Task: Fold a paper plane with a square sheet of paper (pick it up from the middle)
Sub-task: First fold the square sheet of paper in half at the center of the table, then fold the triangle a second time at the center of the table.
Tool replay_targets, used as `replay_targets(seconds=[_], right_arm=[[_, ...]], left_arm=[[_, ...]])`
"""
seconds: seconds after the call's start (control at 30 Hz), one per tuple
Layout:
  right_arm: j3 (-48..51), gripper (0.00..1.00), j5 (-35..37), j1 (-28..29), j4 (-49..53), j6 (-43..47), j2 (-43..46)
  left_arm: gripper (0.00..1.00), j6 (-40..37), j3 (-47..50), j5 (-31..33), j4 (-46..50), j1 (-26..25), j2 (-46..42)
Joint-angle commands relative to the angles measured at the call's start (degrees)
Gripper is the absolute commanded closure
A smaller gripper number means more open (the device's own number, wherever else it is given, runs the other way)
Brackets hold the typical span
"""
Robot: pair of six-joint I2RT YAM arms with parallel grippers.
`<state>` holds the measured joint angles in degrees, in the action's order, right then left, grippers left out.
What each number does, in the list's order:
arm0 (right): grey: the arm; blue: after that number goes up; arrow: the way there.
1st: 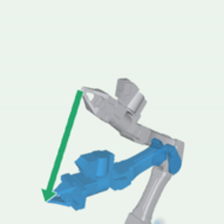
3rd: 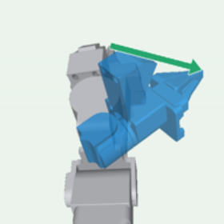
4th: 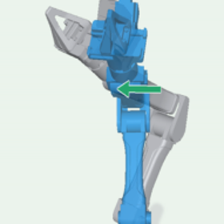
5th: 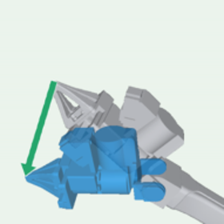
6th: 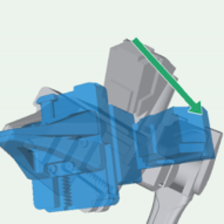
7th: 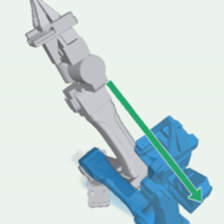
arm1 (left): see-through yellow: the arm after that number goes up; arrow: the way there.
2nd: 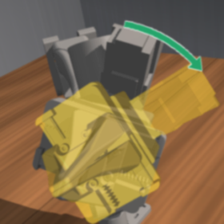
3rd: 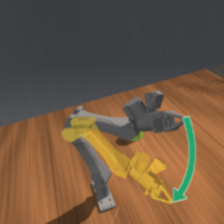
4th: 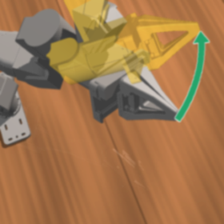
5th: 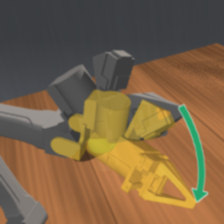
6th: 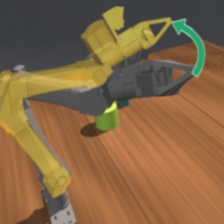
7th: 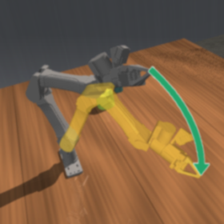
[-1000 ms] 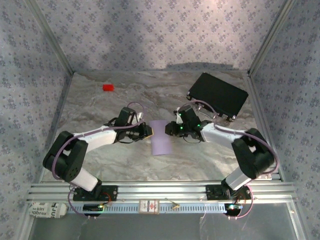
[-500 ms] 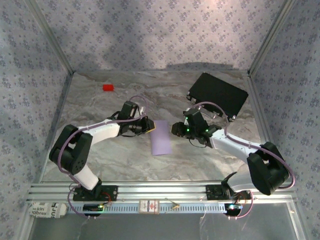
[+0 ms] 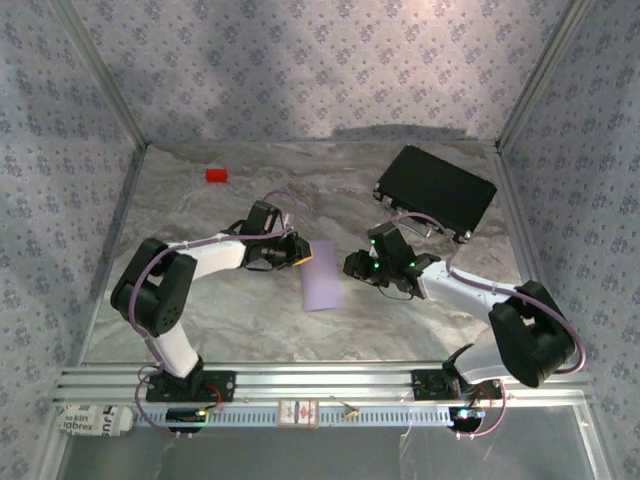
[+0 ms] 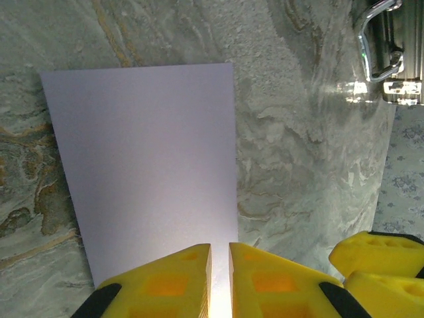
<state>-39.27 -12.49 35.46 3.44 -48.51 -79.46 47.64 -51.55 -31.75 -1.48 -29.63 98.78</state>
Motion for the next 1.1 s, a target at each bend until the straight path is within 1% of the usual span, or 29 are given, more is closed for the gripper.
replay_targets(seconds=[0.0, 0.17, 0.43, 0.57, 0.67, 0.8, 1.07], right_arm=[[0.7, 0.65, -2.3, 0.6, -1.0, -1.3, -1.0], [-0.1, 0.65, -5.7, 0.8, -2.7, -0.4, -3.3], [-1.5, 0.64, -6.9, 1.4, -2.6, -0.3, -6.7], [-1.6, 0.63, -7.3, 1.6, -1.3, -0.4, -7.5], [-1.2, 0.59, -7.6, 1.8, -1.2, -0.7, -7.7], [-1.7, 0.56, -8.3, 1.9, -0.1, -0.5, -8.8], [-1.4, 0.55, -11.1, 1.6, -4.9, -2.4, -10.3]], left_arm=[[0.85, -0.9, -2.2, -1.0, 0.5, 0.3, 1.3], [0.85, -1.1, -1.7, -0.6, -0.2, 1.6, 2.8], [0.85, -1.0, -0.7, -2.8, -3.2, 2.0, 7.0], [0.85, -1.7, 1.5, -1.2, -3.0, 2.0, 7.1], [0.85, -2.1, 2.8, -1.2, -3.3, 2.2, 7.4], [0.85, -2.3, 3.8, -1.0, -3.5, 2.2, 7.4], [0.85, -2.6, 3.6, -1.6, -3.6, 2.2, 7.0]])
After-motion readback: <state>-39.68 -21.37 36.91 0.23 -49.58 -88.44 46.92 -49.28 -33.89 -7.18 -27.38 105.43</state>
